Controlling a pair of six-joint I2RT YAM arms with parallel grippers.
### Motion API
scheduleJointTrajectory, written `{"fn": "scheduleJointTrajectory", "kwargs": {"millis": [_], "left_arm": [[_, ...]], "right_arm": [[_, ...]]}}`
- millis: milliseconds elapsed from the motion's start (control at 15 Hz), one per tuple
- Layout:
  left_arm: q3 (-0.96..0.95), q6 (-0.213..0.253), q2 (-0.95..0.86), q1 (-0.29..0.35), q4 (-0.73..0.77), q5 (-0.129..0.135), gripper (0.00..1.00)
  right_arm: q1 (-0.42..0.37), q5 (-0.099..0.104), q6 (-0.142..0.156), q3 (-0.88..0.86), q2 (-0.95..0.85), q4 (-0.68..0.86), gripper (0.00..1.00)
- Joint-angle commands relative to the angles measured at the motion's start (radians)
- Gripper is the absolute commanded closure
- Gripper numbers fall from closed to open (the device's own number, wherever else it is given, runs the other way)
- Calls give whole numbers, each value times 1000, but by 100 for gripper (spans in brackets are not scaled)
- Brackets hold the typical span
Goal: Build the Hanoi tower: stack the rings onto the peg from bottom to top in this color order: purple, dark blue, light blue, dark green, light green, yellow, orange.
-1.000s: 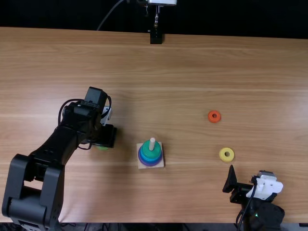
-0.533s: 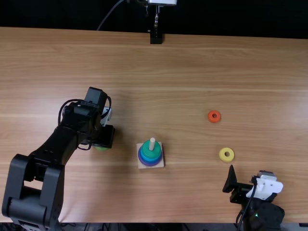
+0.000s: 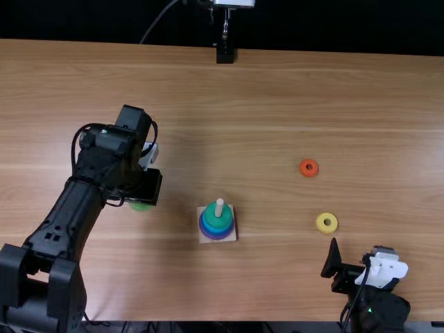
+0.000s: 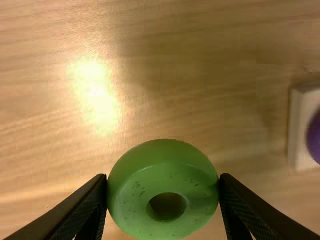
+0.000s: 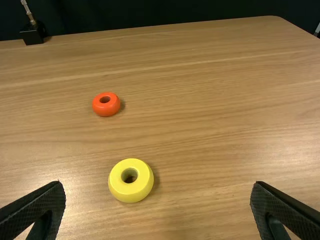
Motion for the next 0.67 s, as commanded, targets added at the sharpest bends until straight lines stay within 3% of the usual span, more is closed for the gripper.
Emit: {"fn": "scheduleJointTrajectory", "kwargs": {"millis": [0,267,467,600], "left_arm": [[78,-1,-41,-4,-42,-4,100],[245,-19,-43,-61,-150,-2,100],[354,-106,-41,-116,-231,-4,100],[398,-122,-41,-142,-257,0,100]], "right_arm": [[-8,12,-2,-106,-12,-59,0],[-8,12,-1,-106,-12,-59,0],[-8,10,-1,-107,-12,-59,0],[-8,12,-1,-107,-12,-59,0]]}}
